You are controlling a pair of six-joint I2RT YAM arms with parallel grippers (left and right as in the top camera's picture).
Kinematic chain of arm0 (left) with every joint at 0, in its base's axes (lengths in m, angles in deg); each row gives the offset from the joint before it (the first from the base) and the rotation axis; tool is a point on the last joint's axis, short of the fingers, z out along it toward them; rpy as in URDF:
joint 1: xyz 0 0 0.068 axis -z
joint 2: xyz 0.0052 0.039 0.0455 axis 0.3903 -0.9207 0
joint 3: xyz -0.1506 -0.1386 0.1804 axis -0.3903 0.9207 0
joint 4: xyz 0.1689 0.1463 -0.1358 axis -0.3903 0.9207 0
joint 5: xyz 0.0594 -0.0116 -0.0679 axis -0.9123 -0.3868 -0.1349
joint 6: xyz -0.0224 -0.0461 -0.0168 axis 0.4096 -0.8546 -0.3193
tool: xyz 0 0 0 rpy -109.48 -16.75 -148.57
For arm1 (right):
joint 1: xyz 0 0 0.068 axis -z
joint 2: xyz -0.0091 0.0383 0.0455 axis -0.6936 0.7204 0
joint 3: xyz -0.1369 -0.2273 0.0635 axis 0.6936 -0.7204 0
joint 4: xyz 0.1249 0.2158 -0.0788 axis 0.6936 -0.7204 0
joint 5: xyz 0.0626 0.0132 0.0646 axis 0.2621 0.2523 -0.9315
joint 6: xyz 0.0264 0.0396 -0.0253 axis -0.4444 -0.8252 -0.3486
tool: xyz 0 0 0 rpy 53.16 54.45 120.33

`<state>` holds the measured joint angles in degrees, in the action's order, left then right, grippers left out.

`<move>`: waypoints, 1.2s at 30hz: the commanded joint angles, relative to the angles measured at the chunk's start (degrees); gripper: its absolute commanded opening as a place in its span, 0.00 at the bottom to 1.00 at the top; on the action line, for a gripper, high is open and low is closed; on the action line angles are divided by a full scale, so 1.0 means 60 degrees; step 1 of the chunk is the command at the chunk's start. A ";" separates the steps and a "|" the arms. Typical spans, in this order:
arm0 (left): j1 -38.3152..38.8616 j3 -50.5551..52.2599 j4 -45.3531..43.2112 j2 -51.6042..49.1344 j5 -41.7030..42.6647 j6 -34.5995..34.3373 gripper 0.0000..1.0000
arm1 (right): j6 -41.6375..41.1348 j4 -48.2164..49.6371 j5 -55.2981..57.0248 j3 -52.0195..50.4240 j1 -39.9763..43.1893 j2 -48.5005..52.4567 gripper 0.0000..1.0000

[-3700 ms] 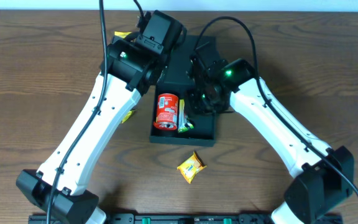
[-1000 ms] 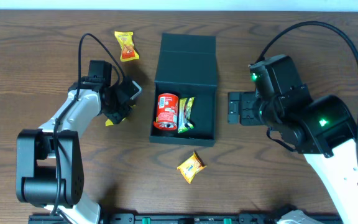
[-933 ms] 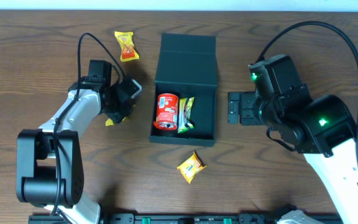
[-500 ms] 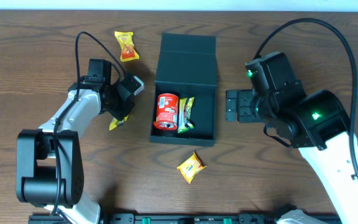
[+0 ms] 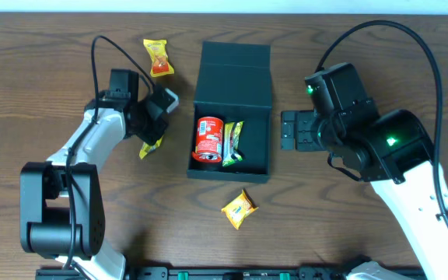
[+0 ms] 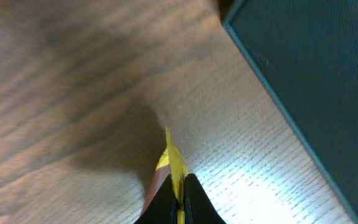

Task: Pack container
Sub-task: 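Grasp the yellow Julie's peanut butter pack with the left gripper, then carry the yellow pack into the box and release it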

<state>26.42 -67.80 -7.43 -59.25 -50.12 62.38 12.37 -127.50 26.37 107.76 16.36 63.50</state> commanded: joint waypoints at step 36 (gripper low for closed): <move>0.2728 -0.6342 0.6313 -0.0131 0.2528 -0.2124 0.06 | -0.0131 0.0124 0.0168 0.0080 0.0062 0.0036 0.99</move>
<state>39.86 -105.16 30.56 -59.32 -33.09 50.08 12.24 -126.74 26.56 107.76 16.36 63.50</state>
